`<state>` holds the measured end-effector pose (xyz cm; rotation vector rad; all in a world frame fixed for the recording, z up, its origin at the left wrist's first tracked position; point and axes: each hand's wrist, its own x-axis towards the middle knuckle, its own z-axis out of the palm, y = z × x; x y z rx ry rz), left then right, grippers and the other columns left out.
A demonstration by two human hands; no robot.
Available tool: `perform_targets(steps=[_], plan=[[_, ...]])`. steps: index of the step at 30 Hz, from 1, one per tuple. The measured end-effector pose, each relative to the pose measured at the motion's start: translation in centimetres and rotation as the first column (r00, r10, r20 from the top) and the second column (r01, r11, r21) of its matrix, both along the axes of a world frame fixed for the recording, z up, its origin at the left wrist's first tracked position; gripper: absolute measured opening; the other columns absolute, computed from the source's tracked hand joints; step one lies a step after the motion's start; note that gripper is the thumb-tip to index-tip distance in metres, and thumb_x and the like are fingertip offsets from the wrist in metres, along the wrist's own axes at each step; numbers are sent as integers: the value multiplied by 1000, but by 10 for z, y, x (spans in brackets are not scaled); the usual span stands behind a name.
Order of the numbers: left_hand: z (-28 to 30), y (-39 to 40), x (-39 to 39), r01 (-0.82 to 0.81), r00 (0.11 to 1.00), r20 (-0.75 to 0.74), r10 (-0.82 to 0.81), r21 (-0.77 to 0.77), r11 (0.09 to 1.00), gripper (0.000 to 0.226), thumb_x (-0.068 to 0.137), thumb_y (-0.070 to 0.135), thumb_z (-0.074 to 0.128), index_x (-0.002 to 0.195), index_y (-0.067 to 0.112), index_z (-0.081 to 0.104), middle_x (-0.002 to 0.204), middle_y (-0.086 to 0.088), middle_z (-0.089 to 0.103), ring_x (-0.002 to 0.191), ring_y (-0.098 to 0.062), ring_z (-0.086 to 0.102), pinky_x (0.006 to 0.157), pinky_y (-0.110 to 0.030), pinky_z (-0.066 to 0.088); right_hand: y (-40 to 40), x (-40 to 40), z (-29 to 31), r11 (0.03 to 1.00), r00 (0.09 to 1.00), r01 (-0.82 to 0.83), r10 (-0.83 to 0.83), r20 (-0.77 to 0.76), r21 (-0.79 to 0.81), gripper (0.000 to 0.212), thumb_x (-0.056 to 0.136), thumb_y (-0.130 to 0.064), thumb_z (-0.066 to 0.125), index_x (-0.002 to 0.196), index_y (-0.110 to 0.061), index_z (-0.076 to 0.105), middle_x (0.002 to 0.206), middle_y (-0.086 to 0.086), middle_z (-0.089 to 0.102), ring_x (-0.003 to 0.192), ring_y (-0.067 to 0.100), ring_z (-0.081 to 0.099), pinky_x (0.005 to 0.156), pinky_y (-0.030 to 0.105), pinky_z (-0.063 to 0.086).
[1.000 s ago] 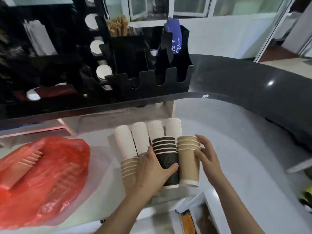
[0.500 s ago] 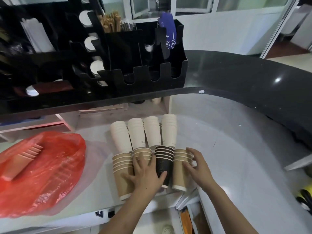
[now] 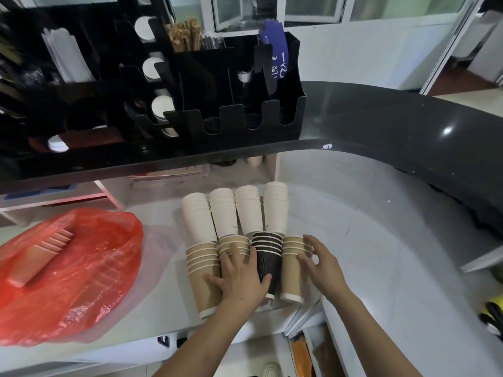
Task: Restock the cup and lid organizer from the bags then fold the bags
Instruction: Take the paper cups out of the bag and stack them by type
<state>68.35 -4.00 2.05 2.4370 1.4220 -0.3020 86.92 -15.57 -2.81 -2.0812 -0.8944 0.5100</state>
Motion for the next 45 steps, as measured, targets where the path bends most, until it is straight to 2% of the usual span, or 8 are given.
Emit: perform_targets(steps=[3,7,11,13,19,29,40,45], plan=[[2,3,-2,0,1000,21,0,-16,1000,78,94,63,48,159,40,13,167,-9,-2,153,-36,-1,105,-85,16,2,-2,3,1000,998,10,-9,65,-20,52,99,-41,66,148,-34,52,153,-12,52,138,15,48,109,30,37],[10,7,-5,13,998,69,-10,-43,999,72,96,57,49,158,39,18,167,-6,6,153,-33,6,108,-77,23,9,-9,11,995,988,96,-93,126,-20,54,95,-40,71,146,-34,55,158,-1,43,146,22,38,119,44,34],[23,15,-13,57,984,171,-55,-11,998,64,97,50,48,156,37,26,164,-3,20,150,-30,17,112,-60,33,22,-24,28,993,987,82,-93,133,84,42,95,-23,72,136,-28,63,151,-1,48,141,17,41,103,2,29],[33,23,-22,78,965,249,-87,43,996,58,98,47,48,152,35,33,159,-2,30,146,-29,27,112,-52,37,35,-37,43,988,991,70,-85,102,137,37,97,-19,68,132,-29,63,146,-6,49,137,12,44,94,-4,32],[71,63,-72,-4,882,470,-21,52,999,39,99,36,50,138,35,52,137,4,49,124,-22,51,102,-40,47,87,-95,83,962,1000,-14,19,-17,272,29,101,-20,64,126,-35,62,120,-27,60,111,1,63,94,28,54],[78,162,-216,-239,750,658,69,172,956,23,93,27,57,112,29,69,108,5,53,106,-20,53,97,-38,44,208,-228,108,914,959,-270,285,-3,302,26,101,-8,62,123,-20,68,118,-13,68,107,2,64,91,17,51],[40,253,-381,-263,886,443,137,236,936,25,87,16,67,106,30,72,107,3,71,98,-29,61,80,-42,52,313,-361,93,840,846,-528,509,158,121,26,96,-8,65,118,-18,73,114,-8,70,104,5,65,96,22,50],[31,273,-410,-190,933,340,115,199,961,25,89,24,67,113,32,71,113,6,71,105,-28,61,84,-40,50,328,-381,73,911,881,-391,411,234,-128,29,94,-18,61,121,-11,68,115,12,69,108,33,65,94,44,53]])
